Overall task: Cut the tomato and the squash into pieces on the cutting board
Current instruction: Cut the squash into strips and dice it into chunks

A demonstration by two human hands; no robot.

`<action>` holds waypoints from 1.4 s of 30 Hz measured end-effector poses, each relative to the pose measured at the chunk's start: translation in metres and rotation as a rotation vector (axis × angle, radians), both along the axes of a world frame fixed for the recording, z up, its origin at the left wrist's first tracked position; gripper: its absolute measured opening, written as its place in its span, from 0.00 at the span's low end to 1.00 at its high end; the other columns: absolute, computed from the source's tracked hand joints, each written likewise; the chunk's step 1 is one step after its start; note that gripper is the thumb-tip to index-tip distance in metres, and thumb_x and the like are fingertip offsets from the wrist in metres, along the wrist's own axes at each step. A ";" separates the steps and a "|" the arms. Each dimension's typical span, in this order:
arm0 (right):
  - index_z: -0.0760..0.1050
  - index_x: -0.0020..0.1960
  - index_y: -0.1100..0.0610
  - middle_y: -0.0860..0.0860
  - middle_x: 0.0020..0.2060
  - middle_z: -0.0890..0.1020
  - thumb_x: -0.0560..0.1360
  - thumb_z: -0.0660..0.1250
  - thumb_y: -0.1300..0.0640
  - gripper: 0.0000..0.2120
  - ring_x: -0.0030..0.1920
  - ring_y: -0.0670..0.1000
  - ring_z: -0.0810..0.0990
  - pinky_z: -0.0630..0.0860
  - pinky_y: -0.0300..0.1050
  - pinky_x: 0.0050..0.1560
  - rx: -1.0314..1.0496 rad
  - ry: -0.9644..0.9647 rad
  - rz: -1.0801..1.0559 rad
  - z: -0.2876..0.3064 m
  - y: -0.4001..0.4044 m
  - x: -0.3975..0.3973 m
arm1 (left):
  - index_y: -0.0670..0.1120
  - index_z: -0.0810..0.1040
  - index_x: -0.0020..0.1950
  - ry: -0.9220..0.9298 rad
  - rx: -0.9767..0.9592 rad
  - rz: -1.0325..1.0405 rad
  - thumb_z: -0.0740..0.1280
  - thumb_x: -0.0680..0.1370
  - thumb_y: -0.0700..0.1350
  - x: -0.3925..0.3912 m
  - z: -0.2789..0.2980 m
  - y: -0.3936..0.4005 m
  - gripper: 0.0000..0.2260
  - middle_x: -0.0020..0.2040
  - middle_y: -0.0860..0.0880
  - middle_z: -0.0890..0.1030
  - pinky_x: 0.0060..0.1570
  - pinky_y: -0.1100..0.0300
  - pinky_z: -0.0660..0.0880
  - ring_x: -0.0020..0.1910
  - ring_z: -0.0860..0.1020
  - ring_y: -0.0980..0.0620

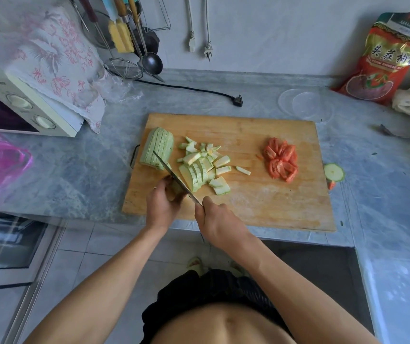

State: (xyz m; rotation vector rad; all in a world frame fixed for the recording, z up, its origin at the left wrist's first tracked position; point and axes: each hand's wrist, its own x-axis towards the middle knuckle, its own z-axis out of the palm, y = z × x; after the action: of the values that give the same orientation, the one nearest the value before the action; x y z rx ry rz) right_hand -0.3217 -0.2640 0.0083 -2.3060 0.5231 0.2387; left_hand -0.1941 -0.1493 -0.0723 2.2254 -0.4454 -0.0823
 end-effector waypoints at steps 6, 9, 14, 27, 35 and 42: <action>0.63 0.47 0.57 0.54 0.34 0.70 0.84 0.49 0.46 0.16 0.35 0.60 0.72 0.67 0.50 0.36 0.023 0.049 -0.007 -0.011 -0.001 0.009 | 0.42 0.78 0.61 0.034 0.036 -0.013 0.76 0.72 0.42 0.000 0.000 0.002 0.19 0.53 0.45 0.84 0.44 0.67 0.69 0.52 0.81 0.46; 0.63 0.46 0.58 0.54 0.33 0.70 0.85 0.50 0.47 0.16 0.32 0.58 0.69 0.65 0.49 0.35 0.037 0.035 0.009 -0.012 -0.004 0.008 | 0.43 0.78 0.62 0.046 0.053 -0.010 0.76 0.72 0.42 0.003 0.000 0.002 0.19 0.53 0.44 0.84 0.45 0.62 0.71 0.53 0.81 0.44; 0.68 0.43 0.58 0.54 0.32 0.75 0.84 0.49 0.46 0.20 0.27 0.52 0.73 0.73 0.49 0.29 0.228 0.033 -0.116 -0.010 -0.024 0.006 | 0.44 0.75 0.66 0.097 0.046 -0.017 0.76 0.73 0.40 0.005 -0.010 0.005 0.23 0.60 0.44 0.81 0.54 0.60 0.74 0.61 0.79 0.46; 0.67 0.39 0.55 0.52 0.29 0.73 0.83 0.52 0.46 0.19 0.29 0.55 0.71 0.71 0.55 0.33 0.149 -0.057 -0.089 0.004 -0.029 -0.001 | 0.39 0.79 0.61 -0.065 -0.129 -0.084 0.76 0.71 0.35 0.003 -0.011 0.007 0.19 0.56 0.52 0.81 0.55 0.67 0.77 0.53 0.80 0.59; 0.64 0.39 0.57 0.53 0.26 0.69 0.84 0.54 0.49 0.18 0.27 0.56 0.66 0.60 0.49 0.29 0.090 -0.087 -0.038 0.012 -0.015 -0.004 | 0.39 0.79 0.59 -0.011 -0.163 -0.042 0.78 0.70 0.35 0.003 -0.016 0.002 0.19 0.46 0.51 0.83 0.46 0.75 0.71 0.46 0.79 0.67; 0.60 0.37 0.51 0.52 0.25 0.66 0.83 0.53 0.48 0.17 0.24 0.53 0.61 0.57 0.45 0.28 0.045 -0.086 -0.012 0.007 -0.010 -0.004 | 0.37 0.80 0.58 -0.015 -0.146 -0.030 0.78 0.69 0.35 0.003 -0.019 0.001 0.19 0.42 0.52 0.81 0.43 0.78 0.68 0.43 0.77 0.71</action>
State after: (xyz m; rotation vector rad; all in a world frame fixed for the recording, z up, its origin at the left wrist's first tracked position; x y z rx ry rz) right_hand -0.3253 -0.2742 0.0153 -2.2576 0.4834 0.1435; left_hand -0.1908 -0.1481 -0.0913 2.0774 -0.4786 -0.0475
